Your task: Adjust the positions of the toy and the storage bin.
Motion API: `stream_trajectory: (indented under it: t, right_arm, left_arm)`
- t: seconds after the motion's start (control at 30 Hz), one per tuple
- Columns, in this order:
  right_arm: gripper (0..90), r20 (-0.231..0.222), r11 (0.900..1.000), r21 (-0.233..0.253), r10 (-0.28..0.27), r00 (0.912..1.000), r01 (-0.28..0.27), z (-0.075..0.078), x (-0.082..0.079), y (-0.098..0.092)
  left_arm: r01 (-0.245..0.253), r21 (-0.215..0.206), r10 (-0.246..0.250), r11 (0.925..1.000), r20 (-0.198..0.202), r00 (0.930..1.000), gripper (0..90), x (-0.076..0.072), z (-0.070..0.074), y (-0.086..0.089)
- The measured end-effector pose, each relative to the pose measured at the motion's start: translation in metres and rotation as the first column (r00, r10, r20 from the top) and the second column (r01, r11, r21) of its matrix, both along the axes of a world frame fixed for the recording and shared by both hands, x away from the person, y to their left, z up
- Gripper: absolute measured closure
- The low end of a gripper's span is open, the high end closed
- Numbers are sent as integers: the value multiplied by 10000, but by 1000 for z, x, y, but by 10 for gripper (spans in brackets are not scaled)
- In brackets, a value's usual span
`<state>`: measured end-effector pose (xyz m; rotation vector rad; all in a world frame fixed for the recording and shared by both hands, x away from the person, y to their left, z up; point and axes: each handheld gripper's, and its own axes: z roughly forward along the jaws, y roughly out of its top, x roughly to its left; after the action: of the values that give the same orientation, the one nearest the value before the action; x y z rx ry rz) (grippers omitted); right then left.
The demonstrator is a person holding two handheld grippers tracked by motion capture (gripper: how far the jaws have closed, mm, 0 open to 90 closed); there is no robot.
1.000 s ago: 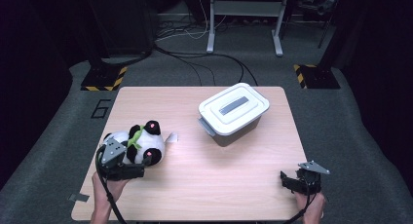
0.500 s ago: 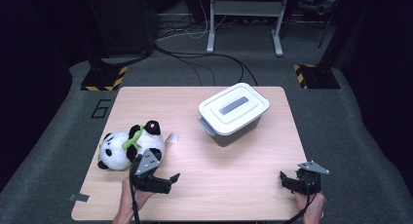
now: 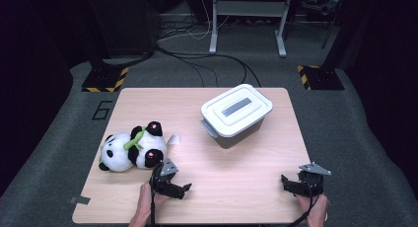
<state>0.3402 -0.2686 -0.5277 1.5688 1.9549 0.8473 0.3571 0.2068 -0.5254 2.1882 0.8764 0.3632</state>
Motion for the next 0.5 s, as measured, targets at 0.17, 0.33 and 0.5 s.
stream_trajectory:
  t: [0.17, 0.33, 0.5]
  right_arm:
    - [45, -157, 9997, 104, 243, 9996, -241, 1, 2, 3]
    - [34, -83, 9976, 254, 654, 9978, -651, 10, 8, 13]
    - [35, 110, 9918, 235, 1253, 9921, -1255, 30, 16, 31]
  left_arm:
    - [-11, 100, 12, 9999, -24, 10000, 31, 2, -4, -1]
    - [-59, 225, 57, 9997, 77, 10000, 28, 3, -4, -2]
    - [42, 277, -43, 9996, 31, 10000, 26, 4, -4, -1]
